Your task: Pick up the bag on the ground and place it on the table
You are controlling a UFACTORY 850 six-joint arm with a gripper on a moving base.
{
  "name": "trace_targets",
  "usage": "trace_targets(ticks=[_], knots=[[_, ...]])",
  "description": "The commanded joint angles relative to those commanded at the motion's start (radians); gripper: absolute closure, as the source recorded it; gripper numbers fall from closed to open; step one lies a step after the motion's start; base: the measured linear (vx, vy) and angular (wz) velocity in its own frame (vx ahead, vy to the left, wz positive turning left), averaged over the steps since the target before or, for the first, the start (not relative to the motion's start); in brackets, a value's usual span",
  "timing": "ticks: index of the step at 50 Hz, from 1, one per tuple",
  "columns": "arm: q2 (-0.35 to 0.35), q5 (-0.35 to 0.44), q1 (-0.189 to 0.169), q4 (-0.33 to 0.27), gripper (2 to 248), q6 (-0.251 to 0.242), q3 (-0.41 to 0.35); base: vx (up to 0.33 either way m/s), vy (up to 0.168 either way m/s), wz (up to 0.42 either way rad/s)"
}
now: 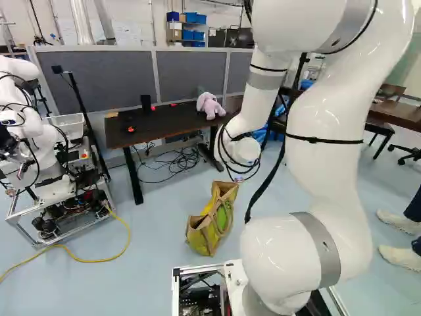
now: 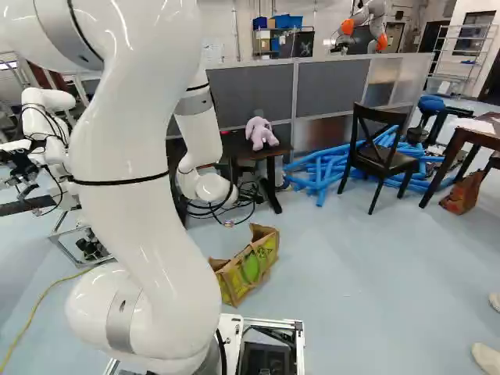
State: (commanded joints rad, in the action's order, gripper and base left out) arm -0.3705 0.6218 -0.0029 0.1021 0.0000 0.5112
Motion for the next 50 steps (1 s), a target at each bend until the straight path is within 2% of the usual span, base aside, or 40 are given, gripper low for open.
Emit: trace_targets(ticks=[19, 50], knots=[[-0.105, -0.046, 0.019, 0.023, 3, 0.0, 0.076, 0.0, 0.0, 0.0], [-0.268, -0.05, 0.067, 0.024, 3, 0.0, 0.204, 0.0, 0.0, 0.0]])
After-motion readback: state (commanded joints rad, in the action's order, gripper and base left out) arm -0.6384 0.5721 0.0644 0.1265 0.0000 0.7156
